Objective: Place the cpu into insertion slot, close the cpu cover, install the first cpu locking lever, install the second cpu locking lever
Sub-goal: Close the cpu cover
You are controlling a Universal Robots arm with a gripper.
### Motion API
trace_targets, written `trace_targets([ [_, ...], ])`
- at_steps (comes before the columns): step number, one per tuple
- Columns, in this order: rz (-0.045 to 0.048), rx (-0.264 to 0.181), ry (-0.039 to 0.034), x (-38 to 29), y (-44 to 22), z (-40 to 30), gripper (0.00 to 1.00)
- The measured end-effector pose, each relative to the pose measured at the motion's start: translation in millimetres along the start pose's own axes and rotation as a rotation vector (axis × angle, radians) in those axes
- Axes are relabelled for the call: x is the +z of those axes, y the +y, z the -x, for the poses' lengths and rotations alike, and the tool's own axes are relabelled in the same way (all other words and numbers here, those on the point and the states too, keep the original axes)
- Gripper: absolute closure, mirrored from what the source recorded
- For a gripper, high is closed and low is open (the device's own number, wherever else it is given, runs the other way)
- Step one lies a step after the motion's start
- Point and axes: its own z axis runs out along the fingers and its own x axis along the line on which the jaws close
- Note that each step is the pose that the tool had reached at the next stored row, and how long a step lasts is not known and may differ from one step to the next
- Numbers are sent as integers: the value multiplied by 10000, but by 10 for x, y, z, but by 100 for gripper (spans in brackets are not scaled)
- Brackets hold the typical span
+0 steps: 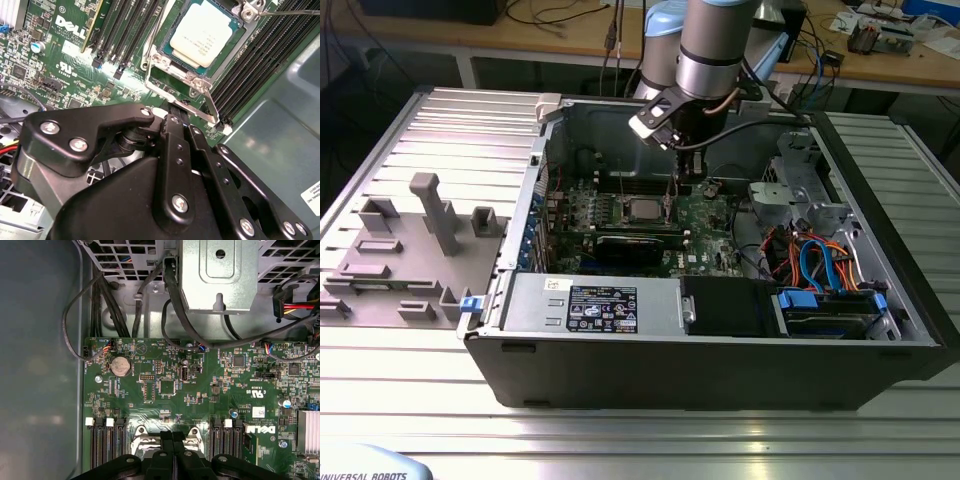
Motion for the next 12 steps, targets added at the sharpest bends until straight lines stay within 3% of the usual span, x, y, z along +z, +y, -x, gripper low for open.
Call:
trace_targets([
  [12,0,0,0,0,-35,-1,89],
])
